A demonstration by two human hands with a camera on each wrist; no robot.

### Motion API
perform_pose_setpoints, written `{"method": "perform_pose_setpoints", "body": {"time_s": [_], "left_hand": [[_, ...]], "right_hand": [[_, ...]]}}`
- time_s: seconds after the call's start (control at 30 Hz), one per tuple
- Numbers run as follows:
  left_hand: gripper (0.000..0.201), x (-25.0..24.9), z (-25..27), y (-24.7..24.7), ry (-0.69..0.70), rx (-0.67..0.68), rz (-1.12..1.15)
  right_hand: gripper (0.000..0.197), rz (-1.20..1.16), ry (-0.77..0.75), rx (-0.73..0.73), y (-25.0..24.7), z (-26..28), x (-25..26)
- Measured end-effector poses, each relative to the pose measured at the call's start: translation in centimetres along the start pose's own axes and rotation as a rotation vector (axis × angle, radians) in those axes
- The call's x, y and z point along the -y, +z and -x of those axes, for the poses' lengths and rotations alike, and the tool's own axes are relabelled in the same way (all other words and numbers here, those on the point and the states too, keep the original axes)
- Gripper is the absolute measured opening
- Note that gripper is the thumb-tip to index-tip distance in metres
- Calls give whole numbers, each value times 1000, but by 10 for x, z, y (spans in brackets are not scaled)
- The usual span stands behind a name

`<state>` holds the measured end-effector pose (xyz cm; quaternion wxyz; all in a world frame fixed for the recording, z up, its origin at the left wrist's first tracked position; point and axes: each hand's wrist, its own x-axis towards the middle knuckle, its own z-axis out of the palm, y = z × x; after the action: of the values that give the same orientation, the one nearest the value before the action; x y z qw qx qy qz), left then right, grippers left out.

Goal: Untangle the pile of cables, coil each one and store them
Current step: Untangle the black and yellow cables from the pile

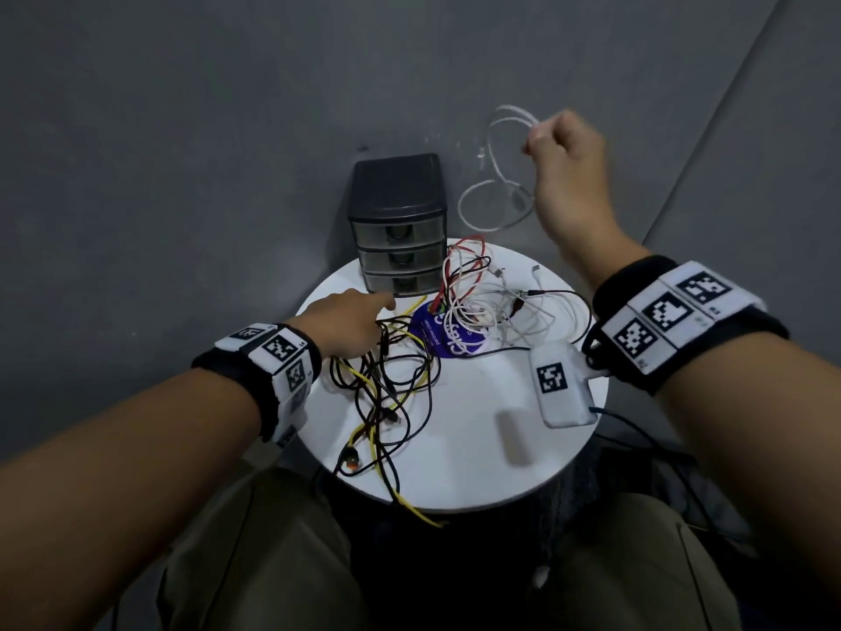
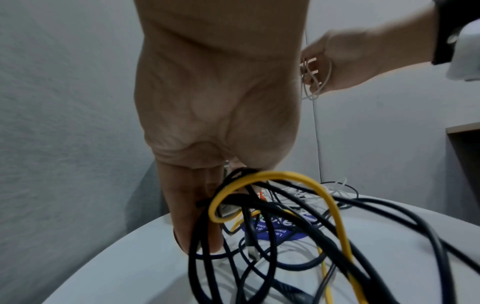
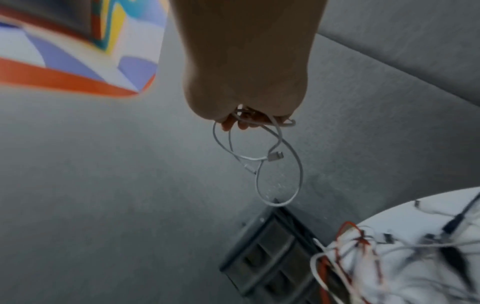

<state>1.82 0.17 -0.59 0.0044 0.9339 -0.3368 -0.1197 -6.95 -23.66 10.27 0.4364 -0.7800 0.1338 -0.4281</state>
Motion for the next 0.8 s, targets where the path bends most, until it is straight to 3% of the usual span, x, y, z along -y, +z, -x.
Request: {"method": "perform_pose_setpoints", "body": {"time_s": [0.1,0.2,0.27,0.3,0.4,0.53,0.7,0.8], "left_hand": [[43,-1,-2,0,8,-12,21],[43,-1,-2,1,8,-13,40],[42,0,0,0,6,-12,49],[41,0,1,0,7,-12,56],[40,2,3,0,9,-3,77],[37,2,4,-3,-6,21,131],[36,0,2,-9,-33,49,229],[35,-6,3,-7,-35,30,280]], "right_hand": [[23,238,-20,233,9,16,-20],[10,673,88,761,14,56,-51],[42,820,152,1013,13,84,-70],[52,817,175,1037,14,93,-75],[75,761,201,999,13,108,-81],[85,667,173,836,9,103,-70],[81,581,85,563,15,101,-49],[61,416,3,433,25,114,-37]]}}
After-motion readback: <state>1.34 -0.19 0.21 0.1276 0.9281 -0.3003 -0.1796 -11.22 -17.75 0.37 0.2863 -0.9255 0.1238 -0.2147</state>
